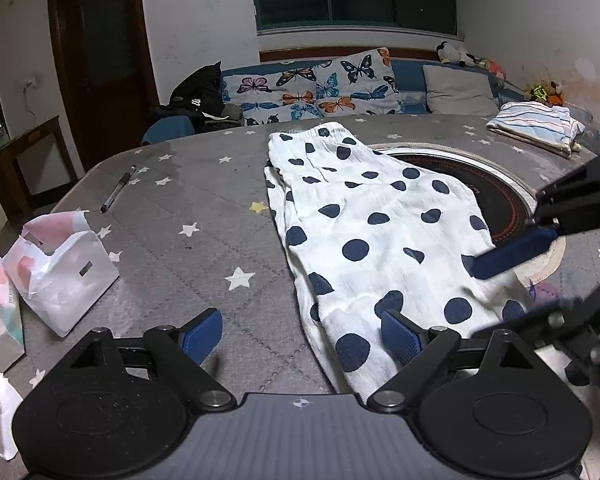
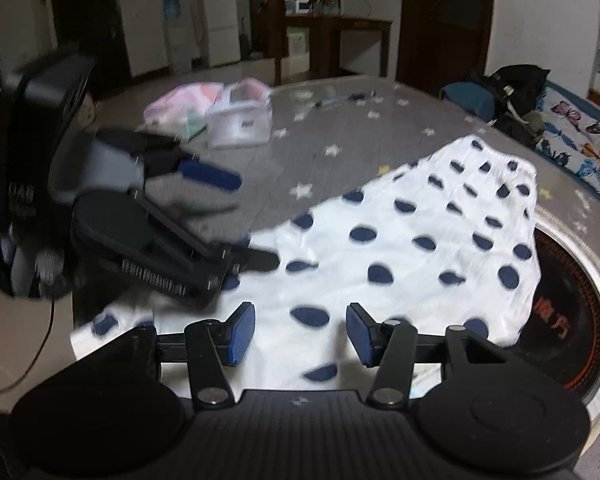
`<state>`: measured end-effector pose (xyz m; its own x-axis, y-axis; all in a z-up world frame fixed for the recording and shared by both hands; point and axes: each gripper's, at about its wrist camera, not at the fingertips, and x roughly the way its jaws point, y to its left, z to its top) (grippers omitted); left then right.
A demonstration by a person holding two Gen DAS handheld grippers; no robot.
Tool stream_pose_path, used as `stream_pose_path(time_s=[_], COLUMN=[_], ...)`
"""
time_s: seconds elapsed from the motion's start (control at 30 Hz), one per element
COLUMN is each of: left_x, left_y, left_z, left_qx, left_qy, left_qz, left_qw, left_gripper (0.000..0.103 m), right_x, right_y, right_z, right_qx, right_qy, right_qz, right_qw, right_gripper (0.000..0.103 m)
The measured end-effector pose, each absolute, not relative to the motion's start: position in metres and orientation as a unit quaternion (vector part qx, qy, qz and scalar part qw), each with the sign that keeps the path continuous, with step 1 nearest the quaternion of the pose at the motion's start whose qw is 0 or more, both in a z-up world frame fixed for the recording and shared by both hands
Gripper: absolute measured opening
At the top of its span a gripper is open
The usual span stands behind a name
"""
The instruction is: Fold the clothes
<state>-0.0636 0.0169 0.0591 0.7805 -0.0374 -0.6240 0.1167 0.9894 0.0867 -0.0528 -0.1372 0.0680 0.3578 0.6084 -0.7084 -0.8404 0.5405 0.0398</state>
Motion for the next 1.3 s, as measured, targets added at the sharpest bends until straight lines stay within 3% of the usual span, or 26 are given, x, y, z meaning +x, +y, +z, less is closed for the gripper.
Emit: stream_pose_path(time_s=[0.7, 0.9, 1.3], left_x=[-0.082, -0.089, -0.093], left_y=[0.014, 0.019, 0.027], left_z=[0.066, 0.066, 0.058], left_qx=[0.068, 0.066, 0.070], left_qy=[0.308, 0.308, 0.323], left_qz=[-0.028, -0.022, -0.014], left_qw=[0.949, 0.949, 0.944], left_gripper=[0.096, 0.096, 0.096], right_x=[-0.076, -0.076, -0.065], right_y=[-0.130, -0.147, -0.174], right_z=[0.051, 0.069, 0.053], right_qx=[-0.195, -0.175, -0.144], right_qy=[0.363, 0.349, 0.381], right_qz=[0.444, 0.437, 0.413], right_qw=[0.796, 0.810, 0.815], right_gripper=[0.053, 0.055, 0.055])
